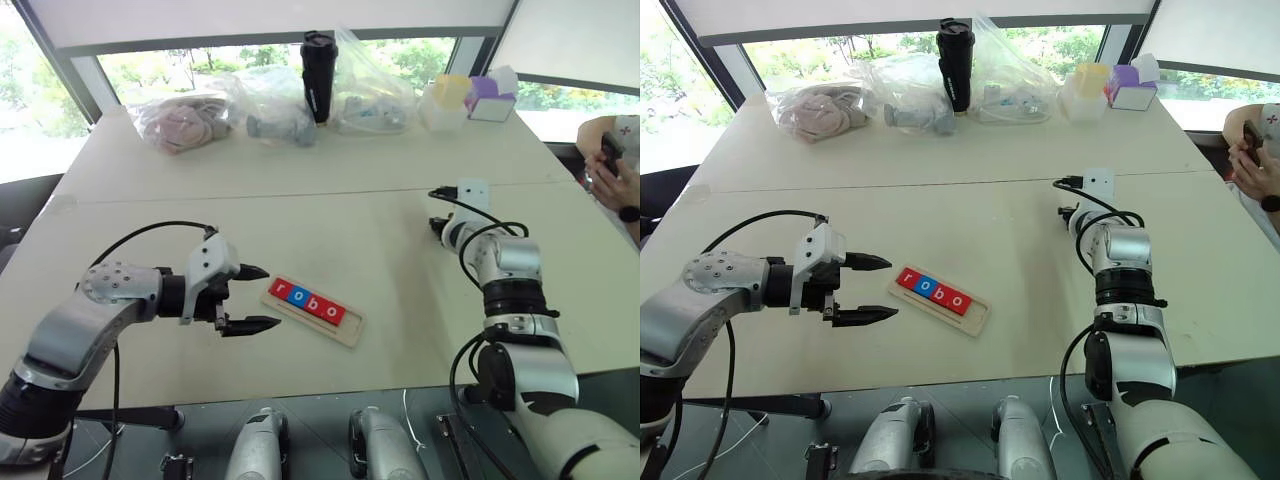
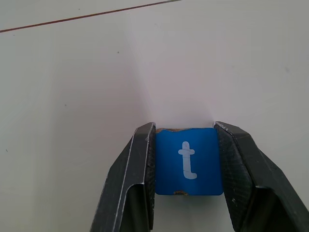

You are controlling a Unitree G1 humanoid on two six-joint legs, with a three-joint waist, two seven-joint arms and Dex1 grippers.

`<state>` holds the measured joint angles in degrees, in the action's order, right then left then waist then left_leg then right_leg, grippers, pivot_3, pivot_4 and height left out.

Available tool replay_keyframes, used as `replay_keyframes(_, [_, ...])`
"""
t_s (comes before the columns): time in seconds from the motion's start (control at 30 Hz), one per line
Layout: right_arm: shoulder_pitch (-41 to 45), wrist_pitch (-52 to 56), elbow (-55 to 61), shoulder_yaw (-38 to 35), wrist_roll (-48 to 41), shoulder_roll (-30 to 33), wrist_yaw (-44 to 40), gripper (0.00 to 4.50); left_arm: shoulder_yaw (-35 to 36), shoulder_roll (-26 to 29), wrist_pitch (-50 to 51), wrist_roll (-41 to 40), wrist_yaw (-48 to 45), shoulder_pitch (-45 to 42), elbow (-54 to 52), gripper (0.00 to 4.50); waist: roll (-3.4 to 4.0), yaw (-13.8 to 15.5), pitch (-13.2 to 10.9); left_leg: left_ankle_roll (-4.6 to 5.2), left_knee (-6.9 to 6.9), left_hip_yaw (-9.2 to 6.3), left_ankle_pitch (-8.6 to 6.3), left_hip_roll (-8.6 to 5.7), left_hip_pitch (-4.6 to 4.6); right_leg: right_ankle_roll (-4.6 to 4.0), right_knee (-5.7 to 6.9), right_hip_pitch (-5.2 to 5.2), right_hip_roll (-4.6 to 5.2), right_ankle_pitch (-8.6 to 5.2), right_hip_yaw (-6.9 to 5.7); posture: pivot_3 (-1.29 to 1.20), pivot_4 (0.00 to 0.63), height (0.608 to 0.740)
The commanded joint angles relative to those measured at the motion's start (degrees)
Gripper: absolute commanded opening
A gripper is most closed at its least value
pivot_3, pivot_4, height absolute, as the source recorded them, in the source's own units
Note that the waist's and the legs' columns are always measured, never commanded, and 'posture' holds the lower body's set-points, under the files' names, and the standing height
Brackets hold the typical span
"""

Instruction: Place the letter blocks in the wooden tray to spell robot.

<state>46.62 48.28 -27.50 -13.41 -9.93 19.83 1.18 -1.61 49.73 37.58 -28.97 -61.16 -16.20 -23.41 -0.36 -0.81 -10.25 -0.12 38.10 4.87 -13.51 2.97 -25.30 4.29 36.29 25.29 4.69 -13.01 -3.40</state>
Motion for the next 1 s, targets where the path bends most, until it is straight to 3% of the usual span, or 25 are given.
replay_keyframes(0.03, [-1.93,4.48,12.42,0.77,-0.74,3.39,-3.19,1.19,0.69,0.58,-0.52,-0.44,-0.38,-1.39,-0.75,4.50,0.02,0.13,-0.01,0.00,0.00,0.00,0.00,0.00,-0.01,0.00,0.00,0.00,0.00,0.00,0.00,0.00,0.150,0.740])
replay_keyframes(0.23, [-11.04,27.02,42.71,-2.45,-7.08,7.22,-7.34,1.19,1.63,1.49,-0.73,-1.06,-1.47,-1.74,-0.01,4.50,0.04,0.07,-0.01,0.00,0.00,-0.04,0.00,0.01,-0.01,0.00,-0.01,0.02,0.00,0.00,-0.01,0.00,0.150,0.740])
replay_keyframes(0.33, [-15.40,40.92,56.87,-6.62,-9.02,2.43,-6.82,1.19,0.79,1.57,-1.14,-0.72,-2.14,-2.34,0.64,4.50,0.03,0.03,0.01,0.00,-0.01,-0.05,-0.01,0.05,0.04,-0.01,0.02,0.01,-0.03,-0.01,-0.01,0.00,0.150,0.740])
replay_keyframes(0.43, [-20.98,44.22,66.46,-7.61,-10.13,-5.06,-3.90,1.19,0.09,1.31,-1.38,-0.50,-2.76,-3.44,1.31,4.50,0.04,0.08,0.01,0.00,-0.01,-0.12,-0.01,0.07,0.04,-0.01,0.07,0.02,-0.06,-0.01,-0.04,0.00,0.150,0.740])
replay_keyframes(0.67, [-29.06,44.22,74.99,-5.51,-10.18,-16.95,3.60,1.19,-1.33,1.21,-1.92,0.17,-4.11,-5.42,2.35,4.50,0.05,0.11,0.02,-0.01,0.02,-0.15,-0.01,0.02,0.02,-0.20,0.01,0.00,0.01,-0.10,0.00,0.00,0.150,0.740])
replay_keyframes(1.0, [-31.54,44.22,74.90,-3.28,-11.35,-19.56,8.70,1.19,-2.34,0.61,-3.29,1.44,-4.85,-6.27,4.15,4.50,0.05,-0.03,0.02,-0.01,0.01,-0.15,-0.01,0.02,0.02,-0.22,0.00,0.02,-0.01,-0.10,0.00,0.00,0.150,0.740])
